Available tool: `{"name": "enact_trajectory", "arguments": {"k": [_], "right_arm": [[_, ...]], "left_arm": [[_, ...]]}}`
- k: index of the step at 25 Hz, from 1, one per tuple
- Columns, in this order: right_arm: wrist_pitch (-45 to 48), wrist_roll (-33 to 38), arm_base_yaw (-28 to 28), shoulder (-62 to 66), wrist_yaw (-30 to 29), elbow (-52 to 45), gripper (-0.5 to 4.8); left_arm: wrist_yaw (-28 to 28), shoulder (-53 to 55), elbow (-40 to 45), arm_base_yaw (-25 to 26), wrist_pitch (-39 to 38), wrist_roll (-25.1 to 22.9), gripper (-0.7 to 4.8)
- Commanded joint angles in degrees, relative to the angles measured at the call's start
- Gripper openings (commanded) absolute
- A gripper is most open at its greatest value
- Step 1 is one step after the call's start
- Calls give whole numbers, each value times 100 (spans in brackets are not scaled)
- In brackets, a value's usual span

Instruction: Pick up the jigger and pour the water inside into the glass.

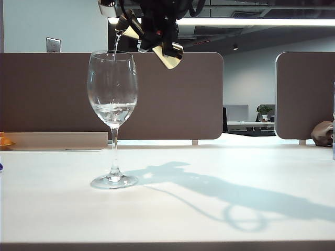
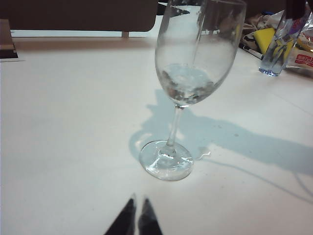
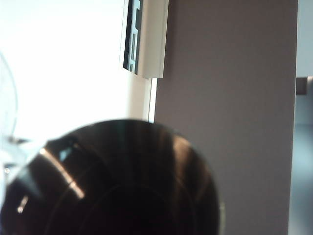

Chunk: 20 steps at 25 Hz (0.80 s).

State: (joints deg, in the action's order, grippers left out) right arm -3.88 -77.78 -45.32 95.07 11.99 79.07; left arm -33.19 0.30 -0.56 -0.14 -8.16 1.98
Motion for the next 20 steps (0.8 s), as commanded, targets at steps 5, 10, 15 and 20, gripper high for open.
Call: {"name": "enact_trajectory", "arguments": {"k": [5,10,15,20], "right_arm": [[315,-649,-11,-33,229,44,-1],[791,-1043,-13,-33,376,42,-1],[911,-1261,-20,-33,374,42,-1],[911,-1576,-17,-33,319,42,-1]], "left_arm": [[-4,4,9,7,11,-4,22],[-4,4,9,7,13,-4,22],[-4,4,9,7,13,-4,22],[-4,4,9,7,11,-4,22]]}}
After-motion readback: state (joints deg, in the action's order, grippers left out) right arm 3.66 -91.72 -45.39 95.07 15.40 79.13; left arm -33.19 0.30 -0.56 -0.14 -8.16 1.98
